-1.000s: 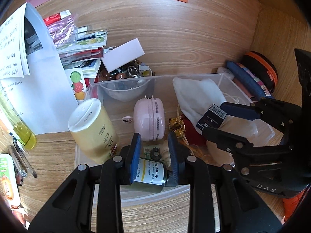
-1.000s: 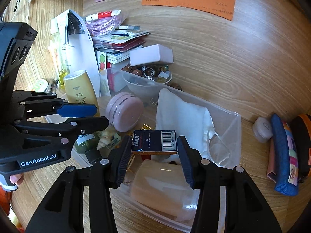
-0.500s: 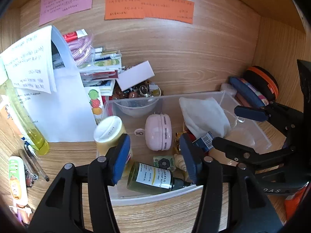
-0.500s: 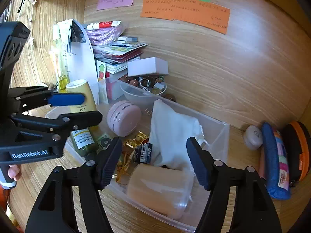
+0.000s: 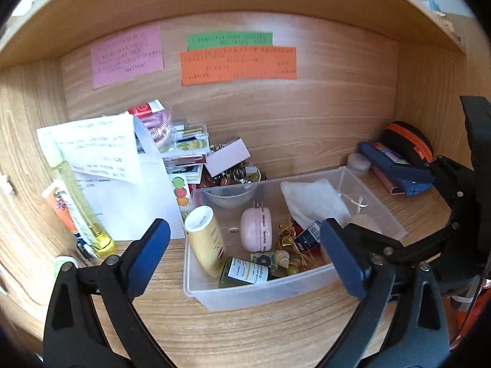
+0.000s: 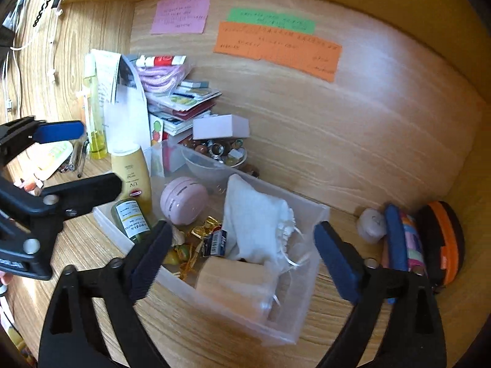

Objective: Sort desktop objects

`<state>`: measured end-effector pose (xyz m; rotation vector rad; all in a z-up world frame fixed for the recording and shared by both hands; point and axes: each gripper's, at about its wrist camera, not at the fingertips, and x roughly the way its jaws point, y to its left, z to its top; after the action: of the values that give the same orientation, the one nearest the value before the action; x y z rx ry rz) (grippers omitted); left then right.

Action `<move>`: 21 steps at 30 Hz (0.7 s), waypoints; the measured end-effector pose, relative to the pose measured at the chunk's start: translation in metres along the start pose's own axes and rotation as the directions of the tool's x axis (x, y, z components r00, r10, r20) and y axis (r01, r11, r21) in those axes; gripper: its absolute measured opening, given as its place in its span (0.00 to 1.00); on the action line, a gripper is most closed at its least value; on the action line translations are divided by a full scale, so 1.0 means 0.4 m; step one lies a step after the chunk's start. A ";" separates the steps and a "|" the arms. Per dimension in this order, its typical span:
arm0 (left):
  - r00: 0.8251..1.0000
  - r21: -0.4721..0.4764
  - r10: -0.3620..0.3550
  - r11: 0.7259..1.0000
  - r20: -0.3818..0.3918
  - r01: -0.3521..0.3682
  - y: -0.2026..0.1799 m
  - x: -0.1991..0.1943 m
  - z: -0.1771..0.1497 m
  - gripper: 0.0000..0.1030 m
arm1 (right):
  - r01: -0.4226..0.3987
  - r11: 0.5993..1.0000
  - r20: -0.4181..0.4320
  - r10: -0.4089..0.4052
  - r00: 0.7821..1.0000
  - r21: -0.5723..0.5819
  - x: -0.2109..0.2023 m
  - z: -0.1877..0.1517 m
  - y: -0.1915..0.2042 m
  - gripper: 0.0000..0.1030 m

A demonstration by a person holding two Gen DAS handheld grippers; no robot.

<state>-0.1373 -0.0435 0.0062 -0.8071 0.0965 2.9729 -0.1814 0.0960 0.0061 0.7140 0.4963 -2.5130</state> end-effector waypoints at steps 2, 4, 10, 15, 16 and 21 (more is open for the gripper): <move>1.000 -0.014 -0.003 1.000 0.005 0.003 0.004 -0.020 -0.002 0.97 | 0.019 1.000 0.009 -0.019 1.000 0.005 -0.020 -0.003 -0.003 0.97; 1.000 -0.033 -0.002 0.999 0.011 0.002 0.008 -0.042 -0.004 0.97 | 0.032 0.999 0.018 -0.032 0.999 0.011 -0.048 -0.009 -0.008 0.98; 0.997 -0.055 0.045 0.998 0.062 -0.042 0.010 -0.119 -0.032 0.98 | 0.091 0.995 0.059 -0.093 0.994 0.044 -0.135 -0.029 -0.017 1.00; 0.992 -0.084 0.096 0.992 0.085 -0.089 0.003 -0.172 -0.059 0.98 | 0.126 0.989 0.088 -0.133 0.987 0.079 -0.207 -0.055 -0.012 1.00; 0.992 -0.093 0.098 0.992 0.083 -0.090 0.003 -0.182 -0.064 0.98 | 0.129 0.988 0.092 -0.137 0.986 0.084 -0.218 -0.059 -0.010 1.00; 0.990 -0.126 0.105 0.988 0.099 -0.092 0.000 -0.234 -0.088 0.98 | 0.158 0.981 0.118 -0.171 0.978 0.111 -0.277 -0.087 0.009 1.00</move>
<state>-0.0392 -0.0499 0.0234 -0.6736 -0.0507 3.1337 -0.0826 0.1469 0.0404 0.5650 0.4008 -2.7350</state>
